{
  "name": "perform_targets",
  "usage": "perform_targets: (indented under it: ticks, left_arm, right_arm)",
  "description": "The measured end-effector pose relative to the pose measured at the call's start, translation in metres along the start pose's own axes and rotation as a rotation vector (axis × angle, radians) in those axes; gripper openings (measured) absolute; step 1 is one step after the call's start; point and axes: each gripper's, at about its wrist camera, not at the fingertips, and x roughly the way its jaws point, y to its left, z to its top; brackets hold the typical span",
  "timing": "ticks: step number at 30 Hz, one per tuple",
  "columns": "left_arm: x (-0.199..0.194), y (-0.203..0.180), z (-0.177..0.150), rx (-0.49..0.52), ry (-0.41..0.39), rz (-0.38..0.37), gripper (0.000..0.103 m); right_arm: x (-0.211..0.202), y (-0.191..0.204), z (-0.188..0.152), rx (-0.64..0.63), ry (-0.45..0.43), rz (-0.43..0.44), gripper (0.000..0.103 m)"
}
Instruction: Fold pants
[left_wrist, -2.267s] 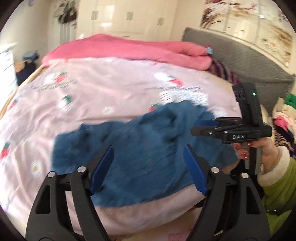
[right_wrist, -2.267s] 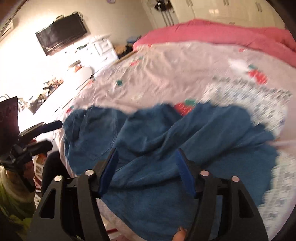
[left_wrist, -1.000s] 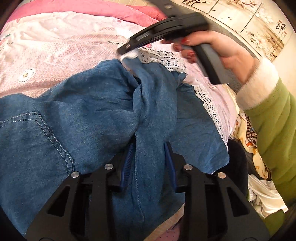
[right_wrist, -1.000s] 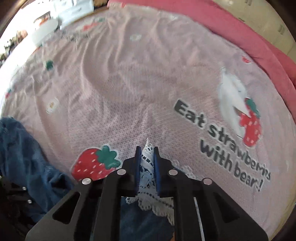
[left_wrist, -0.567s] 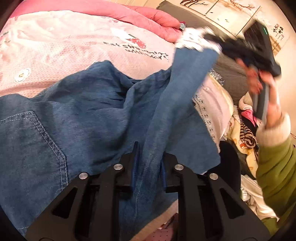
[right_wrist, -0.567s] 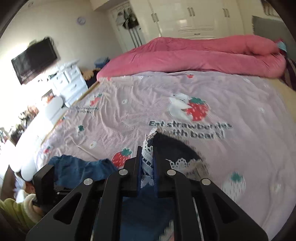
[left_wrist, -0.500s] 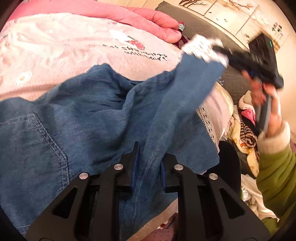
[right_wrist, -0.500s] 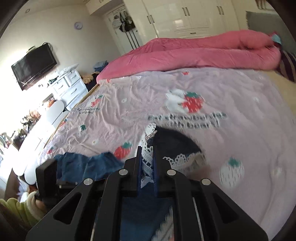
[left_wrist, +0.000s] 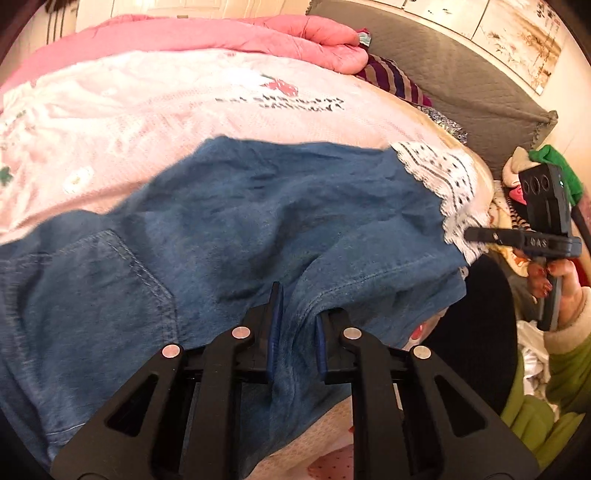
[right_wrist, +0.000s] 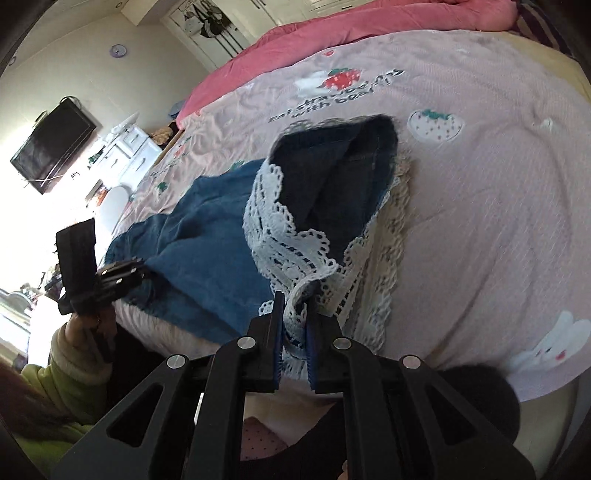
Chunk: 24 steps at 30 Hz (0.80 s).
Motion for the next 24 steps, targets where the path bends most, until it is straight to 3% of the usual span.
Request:
perform_targets:
  ticks: [6, 8, 9, 10, 14, 24]
  left_arm:
    - [0.004, 0.001, -0.01, 0.001, 0.024, 0.025, 0.009]
    - [0.004, 0.001, -0.013, 0.001, 0.025, 0.026, 0.009]
    - [0.003, 0.002, -0.013, -0.002, 0.023, 0.023, 0.009]
    - [0.003, 0.002, -0.012, -0.005, 0.021, 0.021, 0.009]
    - [0.004, 0.004, -0.014, -0.014, 0.021, 0.019, 0.009]
    - [0.004, -0.003, -0.018, -0.009, 0.028, 0.031, 0.009]
  right_arm:
    - [0.01, 0.001, -0.023, -0.028, 0.086, -0.055, 0.013]
    - [0.0, 0.002, -0.026, -0.032, 0.069, -0.061, 0.036]
    - [-0.006, 0.002, -0.027, -0.034, 0.058, -0.077, 0.063]
    - [-0.016, 0.001, -0.028, -0.035, 0.028, -0.114, 0.068]
    - [-0.03, -0.018, -0.017, 0.016, -0.038, -0.127, 0.068]
    - [0.009, -0.062, 0.035, 0.156, -0.033, -0.001, 0.068]
